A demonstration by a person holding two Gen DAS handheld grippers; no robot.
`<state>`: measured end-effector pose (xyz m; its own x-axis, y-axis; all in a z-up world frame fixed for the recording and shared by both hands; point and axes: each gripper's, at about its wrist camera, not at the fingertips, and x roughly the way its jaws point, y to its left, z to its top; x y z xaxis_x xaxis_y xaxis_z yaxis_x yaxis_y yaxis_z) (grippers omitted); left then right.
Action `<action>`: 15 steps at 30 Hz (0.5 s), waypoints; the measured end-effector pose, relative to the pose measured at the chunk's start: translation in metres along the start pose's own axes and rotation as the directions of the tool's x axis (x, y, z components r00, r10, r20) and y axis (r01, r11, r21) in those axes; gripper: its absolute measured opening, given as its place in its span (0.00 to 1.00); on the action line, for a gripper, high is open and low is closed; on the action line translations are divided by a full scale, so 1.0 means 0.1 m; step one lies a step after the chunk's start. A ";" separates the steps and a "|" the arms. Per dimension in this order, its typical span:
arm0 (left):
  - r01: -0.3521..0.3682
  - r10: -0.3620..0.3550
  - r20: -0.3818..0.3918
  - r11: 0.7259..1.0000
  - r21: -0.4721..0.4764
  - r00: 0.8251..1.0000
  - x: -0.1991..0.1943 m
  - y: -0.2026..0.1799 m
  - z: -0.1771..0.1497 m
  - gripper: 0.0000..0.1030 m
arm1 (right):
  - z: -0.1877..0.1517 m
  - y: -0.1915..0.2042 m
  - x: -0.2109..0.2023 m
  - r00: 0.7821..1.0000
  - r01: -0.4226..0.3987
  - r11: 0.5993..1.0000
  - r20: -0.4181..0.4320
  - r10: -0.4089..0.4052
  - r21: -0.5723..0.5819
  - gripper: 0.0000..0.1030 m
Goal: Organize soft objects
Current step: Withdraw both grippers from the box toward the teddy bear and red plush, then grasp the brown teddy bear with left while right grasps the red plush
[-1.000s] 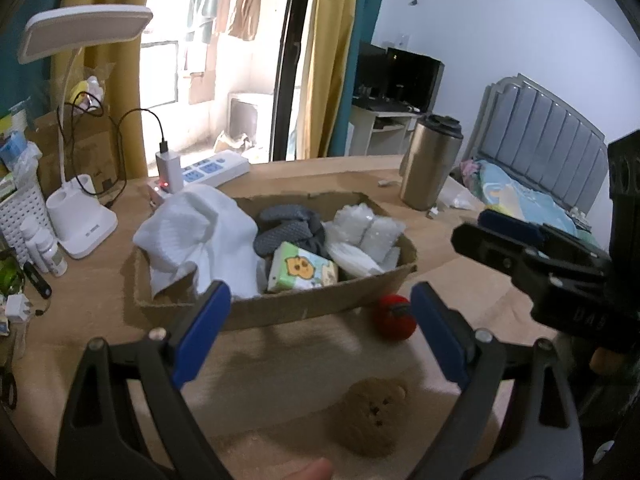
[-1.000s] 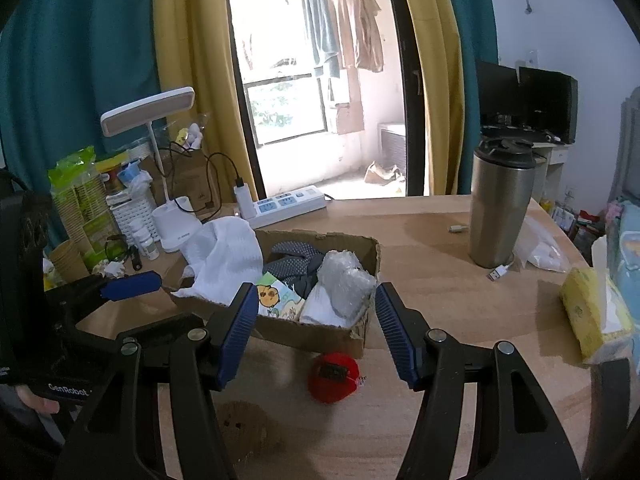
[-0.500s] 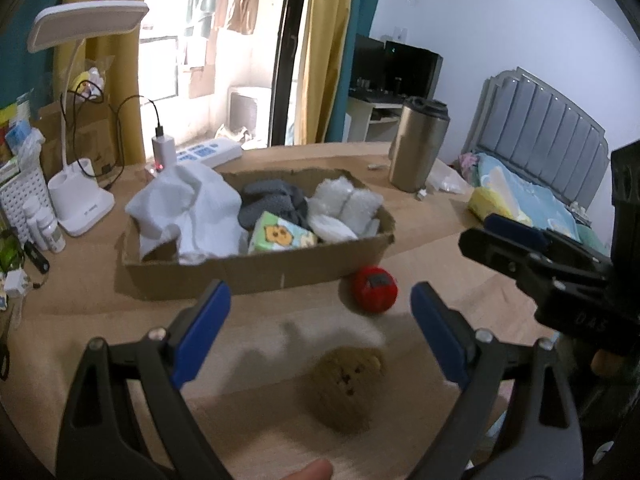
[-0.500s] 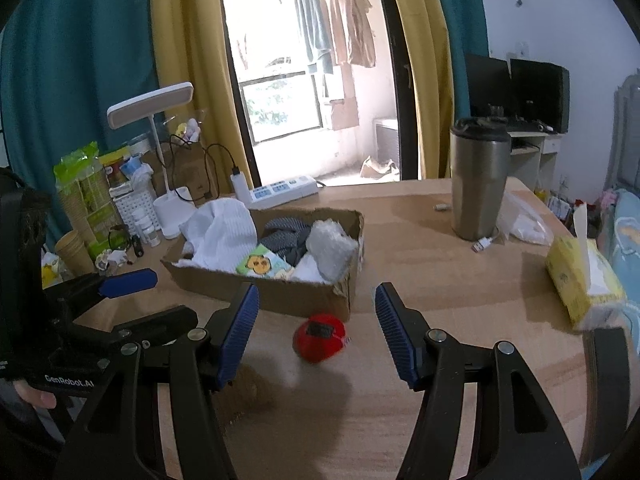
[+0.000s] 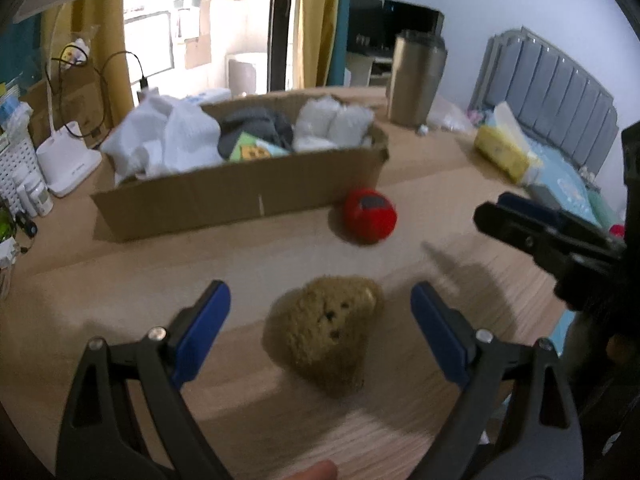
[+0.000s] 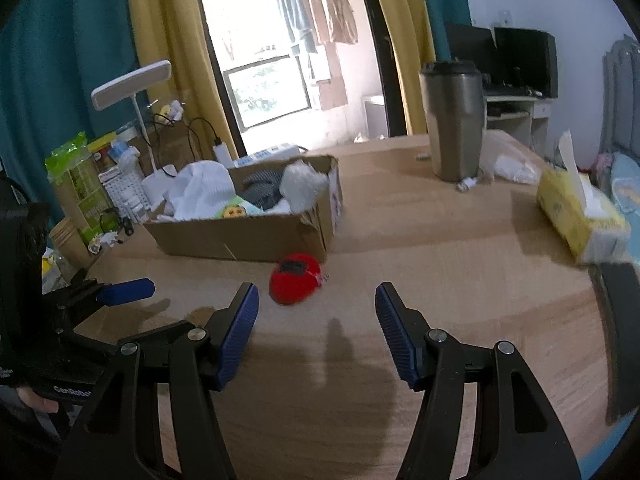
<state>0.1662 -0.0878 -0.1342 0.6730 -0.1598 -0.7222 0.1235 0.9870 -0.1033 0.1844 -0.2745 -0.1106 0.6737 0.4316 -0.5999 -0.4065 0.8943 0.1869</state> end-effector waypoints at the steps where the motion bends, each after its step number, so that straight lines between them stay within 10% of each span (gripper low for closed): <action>1: -0.006 0.006 -0.011 1.000 0.005 1.000 0.03 -0.01 -0.02 0.90 | -0.03 -0.02 0.01 1.000 0.001 1.000 -0.005 -0.001 0.007 0.62; 11: -0.061 0.069 -0.101 0.995 0.073 0.992 0.29 -0.10 -0.10 0.88 | -0.09 -0.16 0.05 1.000 0.002 0.999 -0.012 -0.002 0.049 0.62; 15: -0.049 0.058 -0.115 0.995 0.082 0.992 0.33 -0.12 -0.11 0.69 | -0.09 -0.18 0.07 1.000 0.002 0.999 -0.016 -0.001 0.050 0.62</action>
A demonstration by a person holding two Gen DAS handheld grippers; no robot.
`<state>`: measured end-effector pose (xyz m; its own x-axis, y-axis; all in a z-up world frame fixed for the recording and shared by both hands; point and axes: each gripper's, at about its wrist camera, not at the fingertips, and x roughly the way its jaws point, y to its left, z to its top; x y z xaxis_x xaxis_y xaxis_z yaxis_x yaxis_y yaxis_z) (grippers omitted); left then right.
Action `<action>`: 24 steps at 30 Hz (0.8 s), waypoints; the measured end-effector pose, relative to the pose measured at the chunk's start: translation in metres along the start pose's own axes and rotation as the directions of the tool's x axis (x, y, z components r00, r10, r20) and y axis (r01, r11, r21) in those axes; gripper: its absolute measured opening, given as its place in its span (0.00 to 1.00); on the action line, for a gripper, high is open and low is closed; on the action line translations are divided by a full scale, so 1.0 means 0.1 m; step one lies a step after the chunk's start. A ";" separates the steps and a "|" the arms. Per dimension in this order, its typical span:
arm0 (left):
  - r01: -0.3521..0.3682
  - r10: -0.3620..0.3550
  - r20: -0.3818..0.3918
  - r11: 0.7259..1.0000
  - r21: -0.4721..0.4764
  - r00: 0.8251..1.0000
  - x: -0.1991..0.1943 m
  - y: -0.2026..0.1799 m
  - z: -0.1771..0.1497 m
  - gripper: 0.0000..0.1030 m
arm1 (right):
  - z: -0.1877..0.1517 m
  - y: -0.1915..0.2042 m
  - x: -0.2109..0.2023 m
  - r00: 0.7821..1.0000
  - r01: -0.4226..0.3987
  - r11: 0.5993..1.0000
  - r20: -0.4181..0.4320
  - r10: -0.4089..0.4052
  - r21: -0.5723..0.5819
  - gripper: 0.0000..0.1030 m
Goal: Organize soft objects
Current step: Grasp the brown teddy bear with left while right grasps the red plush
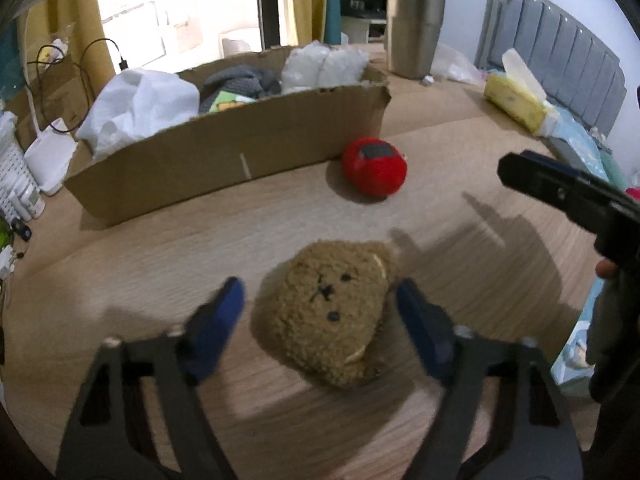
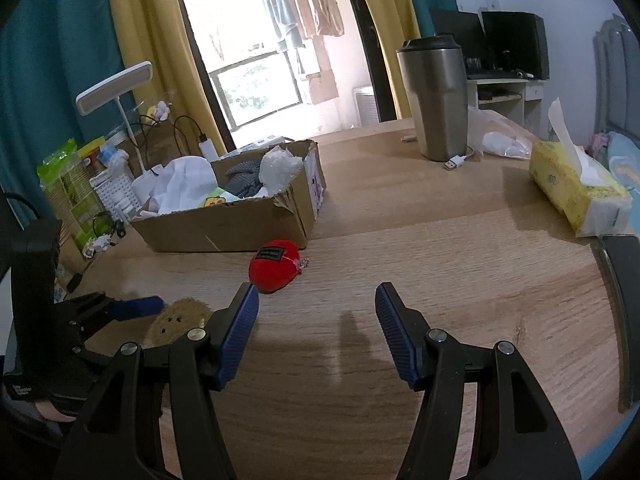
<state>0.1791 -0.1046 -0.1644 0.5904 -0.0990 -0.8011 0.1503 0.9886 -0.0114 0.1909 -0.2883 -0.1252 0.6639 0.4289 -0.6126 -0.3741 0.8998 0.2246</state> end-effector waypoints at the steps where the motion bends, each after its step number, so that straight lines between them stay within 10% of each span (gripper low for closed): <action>1: -0.001 0.002 -0.009 1.000 0.006 1.000 0.02 0.00 0.00 0.64 | 0.00 0.00 0.00 1.000 0.000 1.000 -0.002 0.000 0.000 0.62; 8: 0.026 -0.025 -0.024 0.999 0.035 0.999 0.04 -0.01 0.00 0.47 | 0.07 0.05 0.08 1.000 -0.001 1.000 -0.013 0.000 -0.016 0.62; 24: 0.101 -0.099 0.076 0.995 -0.016 0.992 -0.15 0.40 0.04 0.42 | 0.26 0.43 0.57 0.993 0.015 0.995 -0.115 -0.027 -0.099 0.62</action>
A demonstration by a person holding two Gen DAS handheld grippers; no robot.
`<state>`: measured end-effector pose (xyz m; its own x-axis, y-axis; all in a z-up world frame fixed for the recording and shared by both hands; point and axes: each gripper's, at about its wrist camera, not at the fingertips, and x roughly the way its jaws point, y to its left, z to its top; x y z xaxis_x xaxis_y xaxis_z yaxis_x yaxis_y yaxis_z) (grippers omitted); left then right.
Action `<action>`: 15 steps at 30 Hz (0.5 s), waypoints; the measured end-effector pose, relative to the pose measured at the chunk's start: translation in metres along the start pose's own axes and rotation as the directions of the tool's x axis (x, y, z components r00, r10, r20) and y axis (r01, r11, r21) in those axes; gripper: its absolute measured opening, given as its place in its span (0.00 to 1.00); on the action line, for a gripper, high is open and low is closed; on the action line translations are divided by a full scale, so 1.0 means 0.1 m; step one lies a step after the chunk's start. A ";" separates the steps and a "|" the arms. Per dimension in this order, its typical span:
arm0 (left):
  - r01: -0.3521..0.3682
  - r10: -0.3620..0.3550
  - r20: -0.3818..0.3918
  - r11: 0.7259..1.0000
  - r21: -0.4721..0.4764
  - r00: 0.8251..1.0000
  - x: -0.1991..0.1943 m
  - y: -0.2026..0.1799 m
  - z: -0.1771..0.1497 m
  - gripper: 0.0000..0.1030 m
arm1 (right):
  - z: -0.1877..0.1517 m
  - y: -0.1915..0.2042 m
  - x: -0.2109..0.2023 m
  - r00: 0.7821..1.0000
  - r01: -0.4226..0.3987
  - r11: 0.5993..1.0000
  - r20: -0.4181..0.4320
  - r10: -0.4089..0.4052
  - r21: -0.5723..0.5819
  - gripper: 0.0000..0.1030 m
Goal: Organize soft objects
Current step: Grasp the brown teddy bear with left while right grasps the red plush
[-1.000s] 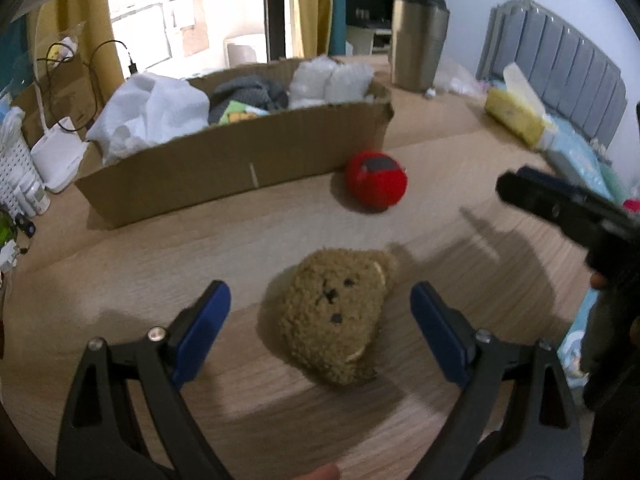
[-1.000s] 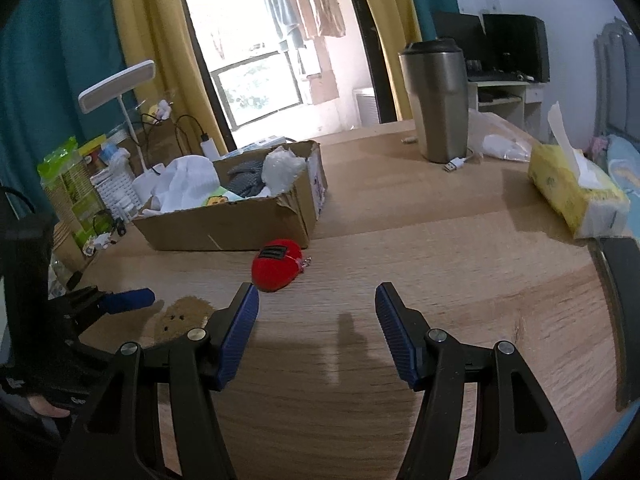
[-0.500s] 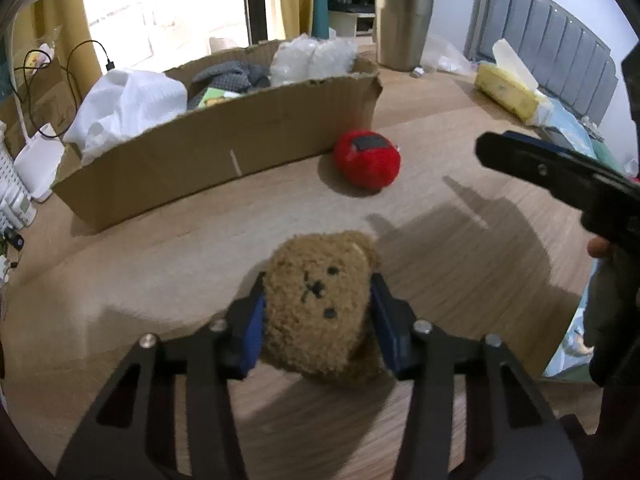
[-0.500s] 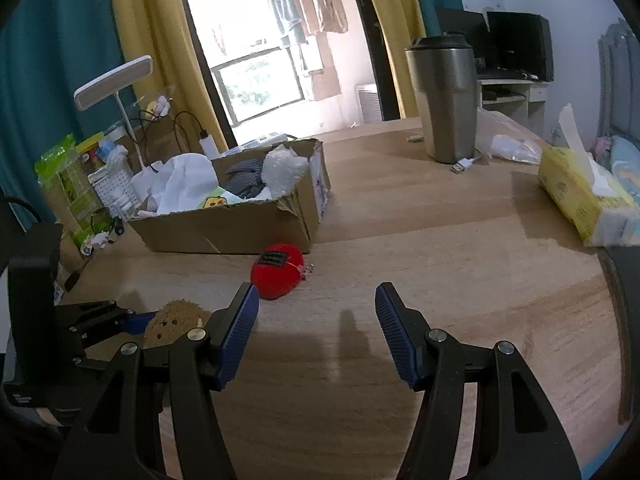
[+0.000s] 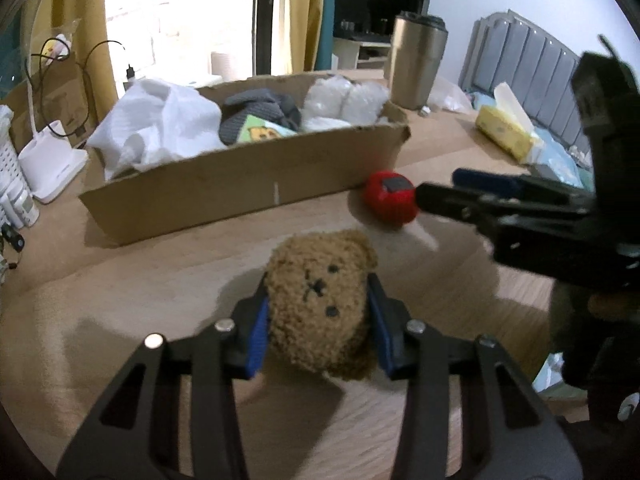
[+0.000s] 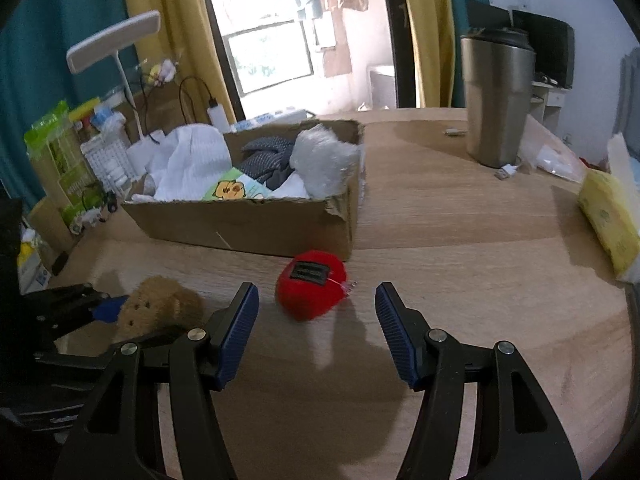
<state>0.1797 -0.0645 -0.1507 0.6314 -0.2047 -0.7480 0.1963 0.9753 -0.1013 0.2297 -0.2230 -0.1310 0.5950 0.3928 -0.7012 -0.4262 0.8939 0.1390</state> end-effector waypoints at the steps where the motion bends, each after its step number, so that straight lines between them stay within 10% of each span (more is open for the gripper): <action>1: 0.005 -0.005 0.007 1.000 -0.005 1.000 -0.02 0.03 0.00 0.42 | 0.02 0.03 0.06 1.000 0.010 1.000 -0.011 -0.010 -0.010 0.62; 13: 0.025 -0.020 0.073 0.997 -0.069 0.997 -0.19 0.40 0.04 0.43 | 0.16 0.21 0.42 0.993 0.080 0.997 -0.084 -0.081 -0.026 0.62; 15: 0.024 -0.017 0.086 0.997 -0.078 0.996 -0.24 0.45 0.03 0.43 | 0.17 0.23 0.46 0.992 0.081 0.996 -0.099 -0.084 -0.035 0.50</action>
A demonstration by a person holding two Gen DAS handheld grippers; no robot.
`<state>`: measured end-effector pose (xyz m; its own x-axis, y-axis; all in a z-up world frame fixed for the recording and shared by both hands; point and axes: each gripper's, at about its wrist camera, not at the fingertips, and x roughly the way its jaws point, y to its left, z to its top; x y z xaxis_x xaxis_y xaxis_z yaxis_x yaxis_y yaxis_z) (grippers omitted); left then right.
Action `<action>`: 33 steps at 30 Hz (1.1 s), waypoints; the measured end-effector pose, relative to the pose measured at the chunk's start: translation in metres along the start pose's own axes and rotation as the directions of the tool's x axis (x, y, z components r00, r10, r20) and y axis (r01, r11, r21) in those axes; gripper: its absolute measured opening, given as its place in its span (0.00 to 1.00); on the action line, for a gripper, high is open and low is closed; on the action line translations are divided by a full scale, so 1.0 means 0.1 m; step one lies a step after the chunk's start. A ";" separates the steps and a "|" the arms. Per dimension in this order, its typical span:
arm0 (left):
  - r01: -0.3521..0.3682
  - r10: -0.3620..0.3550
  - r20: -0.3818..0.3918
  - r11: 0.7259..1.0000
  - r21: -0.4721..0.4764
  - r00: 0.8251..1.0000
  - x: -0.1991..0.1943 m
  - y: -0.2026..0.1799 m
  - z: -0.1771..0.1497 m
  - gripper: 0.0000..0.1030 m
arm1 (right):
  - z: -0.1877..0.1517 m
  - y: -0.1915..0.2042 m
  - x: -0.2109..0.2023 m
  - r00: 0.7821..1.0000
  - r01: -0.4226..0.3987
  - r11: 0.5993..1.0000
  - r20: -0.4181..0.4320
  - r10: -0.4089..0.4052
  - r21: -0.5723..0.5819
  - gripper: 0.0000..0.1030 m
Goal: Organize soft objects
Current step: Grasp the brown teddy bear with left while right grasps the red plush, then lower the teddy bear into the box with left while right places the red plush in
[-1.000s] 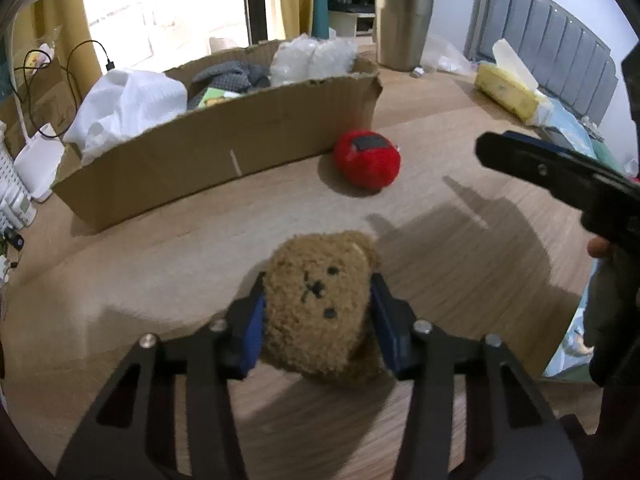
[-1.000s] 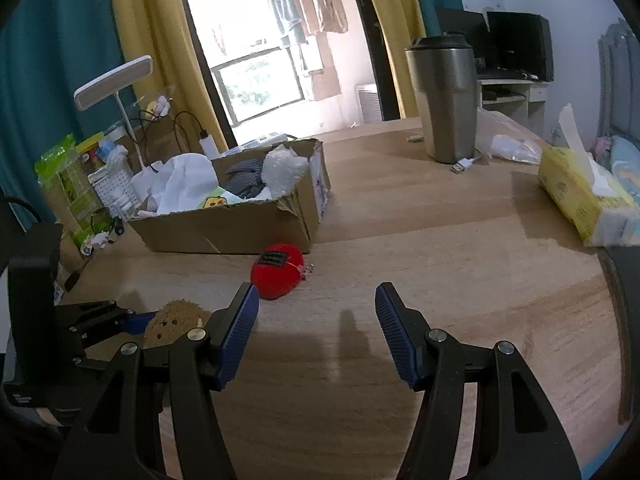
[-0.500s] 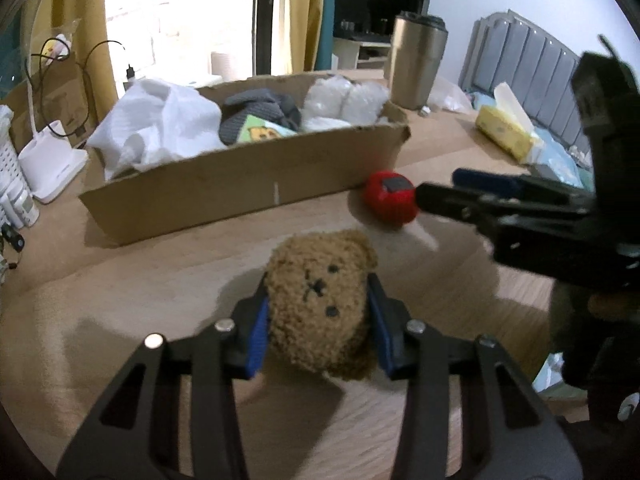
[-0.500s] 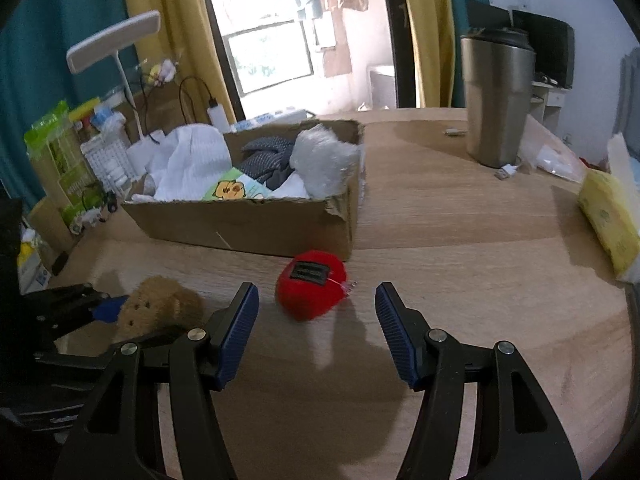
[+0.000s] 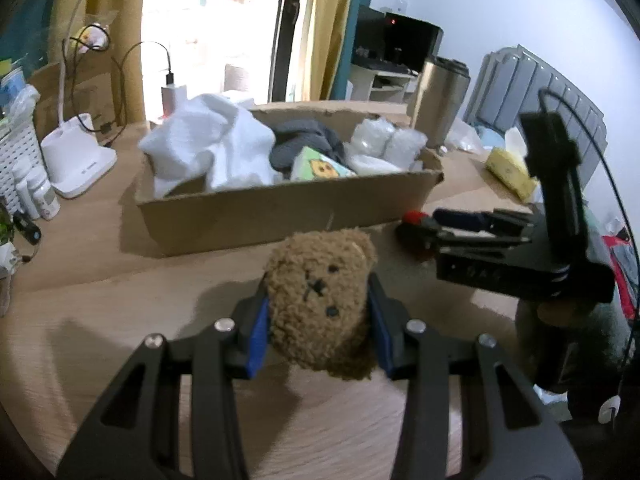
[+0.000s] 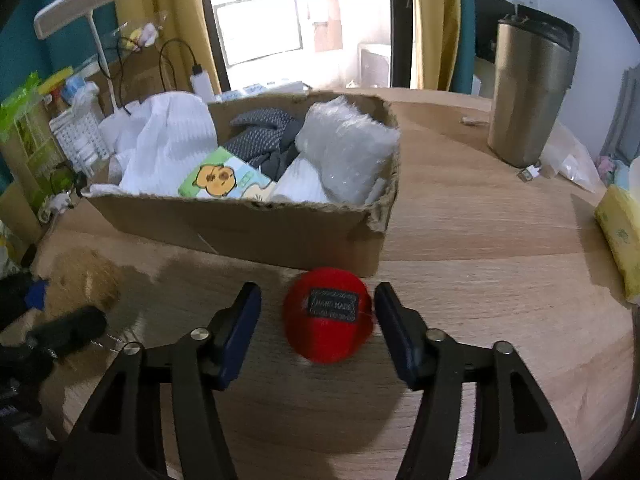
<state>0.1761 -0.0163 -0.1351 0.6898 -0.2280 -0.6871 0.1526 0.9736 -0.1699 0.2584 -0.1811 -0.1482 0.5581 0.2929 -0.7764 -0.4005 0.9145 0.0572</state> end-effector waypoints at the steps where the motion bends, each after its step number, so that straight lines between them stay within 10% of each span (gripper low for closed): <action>1: 0.000 0.000 0.005 1.000 -0.003 1.000 -0.02 0.02 0.00 0.43 | 0.00 0.02 0.01 1.000 0.006 1.000 -0.007 -0.006 -0.009 0.46; 33: -0.120 0.123 0.218 0.992 -0.028 0.968 -0.55 0.16 0.52 0.43 | 0.29 0.05 -0.81 0.977 -0.069 0.994 0.195 0.084 -0.083 0.42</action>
<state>0.1772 0.0121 -0.0632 0.8407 -0.0982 -0.5326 0.0488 0.9932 -0.1060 0.2317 -0.1918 -0.0666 0.6531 0.4176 -0.6317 -0.4969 0.8658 0.0586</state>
